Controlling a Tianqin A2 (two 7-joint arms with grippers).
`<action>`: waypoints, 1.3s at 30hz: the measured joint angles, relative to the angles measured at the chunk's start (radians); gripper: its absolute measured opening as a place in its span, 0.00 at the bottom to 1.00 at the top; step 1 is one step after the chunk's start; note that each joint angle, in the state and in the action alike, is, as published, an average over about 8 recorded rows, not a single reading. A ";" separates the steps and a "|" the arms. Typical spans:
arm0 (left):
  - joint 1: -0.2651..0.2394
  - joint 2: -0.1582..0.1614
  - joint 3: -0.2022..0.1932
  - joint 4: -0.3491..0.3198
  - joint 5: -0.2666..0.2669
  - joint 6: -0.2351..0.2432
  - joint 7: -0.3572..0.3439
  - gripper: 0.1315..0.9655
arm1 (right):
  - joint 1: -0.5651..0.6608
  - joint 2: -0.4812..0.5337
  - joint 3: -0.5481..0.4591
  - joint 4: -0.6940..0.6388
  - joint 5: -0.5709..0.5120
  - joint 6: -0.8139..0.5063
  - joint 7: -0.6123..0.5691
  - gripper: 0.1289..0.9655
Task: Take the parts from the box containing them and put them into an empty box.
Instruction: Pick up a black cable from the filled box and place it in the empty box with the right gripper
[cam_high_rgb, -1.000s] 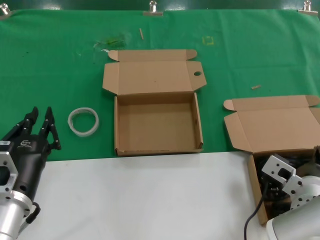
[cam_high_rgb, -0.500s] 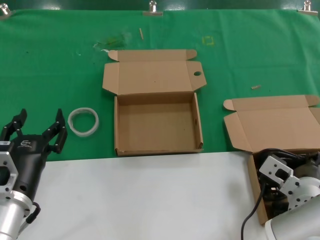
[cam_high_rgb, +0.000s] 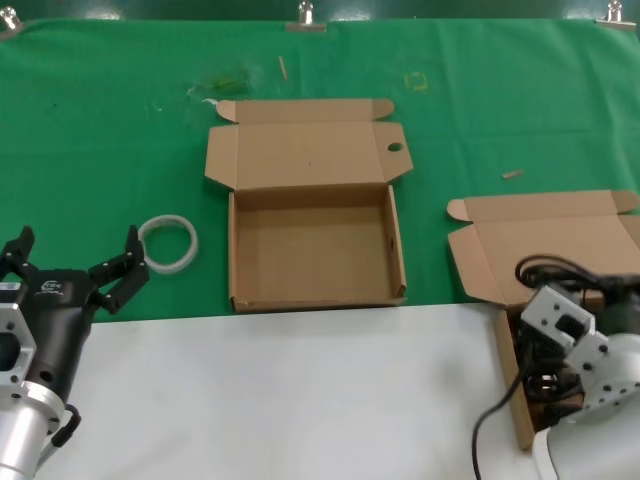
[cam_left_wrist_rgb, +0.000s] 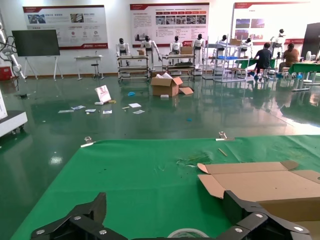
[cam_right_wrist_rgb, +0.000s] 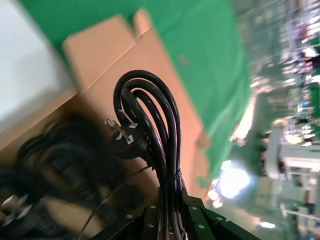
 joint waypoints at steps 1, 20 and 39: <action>0.000 0.000 0.000 0.000 0.000 0.000 0.000 0.72 | 0.000 0.000 -0.004 0.022 -0.003 0.009 -0.004 0.07; 0.000 0.000 0.000 0.000 0.000 0.000 0.000 0.98 | 0.163 0.000 -0.262 0.006 0.109 -0.092 0.091 0.07; 0.000 0.000 0.000 0.000 0.000 0.000 0.000 1.00 | 0.402 0.002 -0.576 -0.312 0.201 -0.340 0.357 0.07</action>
